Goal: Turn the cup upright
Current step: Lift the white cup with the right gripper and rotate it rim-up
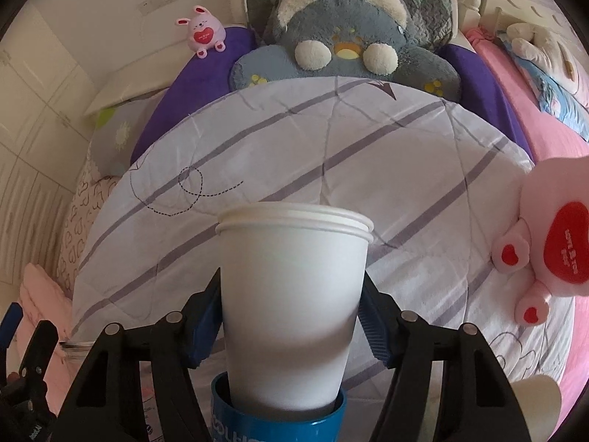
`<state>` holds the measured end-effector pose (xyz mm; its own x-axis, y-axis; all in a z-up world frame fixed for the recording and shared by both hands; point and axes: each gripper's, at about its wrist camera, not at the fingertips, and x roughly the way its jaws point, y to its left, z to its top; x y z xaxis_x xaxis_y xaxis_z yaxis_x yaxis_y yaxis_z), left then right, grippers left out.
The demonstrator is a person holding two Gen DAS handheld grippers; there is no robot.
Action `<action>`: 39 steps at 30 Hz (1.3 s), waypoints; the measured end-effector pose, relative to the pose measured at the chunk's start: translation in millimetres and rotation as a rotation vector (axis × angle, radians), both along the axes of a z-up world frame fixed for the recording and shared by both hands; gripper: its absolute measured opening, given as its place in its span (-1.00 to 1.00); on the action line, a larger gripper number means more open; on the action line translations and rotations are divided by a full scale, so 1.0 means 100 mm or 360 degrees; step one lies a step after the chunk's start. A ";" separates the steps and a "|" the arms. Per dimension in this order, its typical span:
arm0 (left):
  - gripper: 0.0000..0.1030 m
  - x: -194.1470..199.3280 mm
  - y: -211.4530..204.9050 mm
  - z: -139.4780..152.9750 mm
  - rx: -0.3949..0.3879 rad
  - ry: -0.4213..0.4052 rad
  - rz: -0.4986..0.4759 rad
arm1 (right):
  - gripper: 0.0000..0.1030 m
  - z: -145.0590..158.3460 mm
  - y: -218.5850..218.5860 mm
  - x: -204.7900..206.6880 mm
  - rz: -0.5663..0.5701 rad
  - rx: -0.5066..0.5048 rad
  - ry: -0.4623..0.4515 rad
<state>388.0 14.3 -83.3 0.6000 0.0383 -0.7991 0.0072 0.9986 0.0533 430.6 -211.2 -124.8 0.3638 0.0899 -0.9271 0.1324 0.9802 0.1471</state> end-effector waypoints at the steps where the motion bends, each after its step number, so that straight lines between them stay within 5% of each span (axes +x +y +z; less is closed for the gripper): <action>1: 1.00 0.00 0.00 0.00 0.0001 0.0001 0.0003 | 0.29 0.01 0.00 0.00 0.0001 0.0004 -0.0010; 23: 1.00 -0.62 0.19 0.42 0.0017 -0.0111 0.0058 | 0.28 0.85 0.14 -0.44 0.0089 0.0065 -0.0443; 32: 1.00 -1.33 0.18 0.57 0.0025 -0.0164 0.0050 | 0.28 1.20 0.22 -1.30 0.0201 0.0133 -0.0559; 39: 1.00 -2.09 0.11 0.52 0.0044 -0.0146 0.0016 | 0.29 1.05 0.22 -2.18 0.0236 0.0188 -0.0499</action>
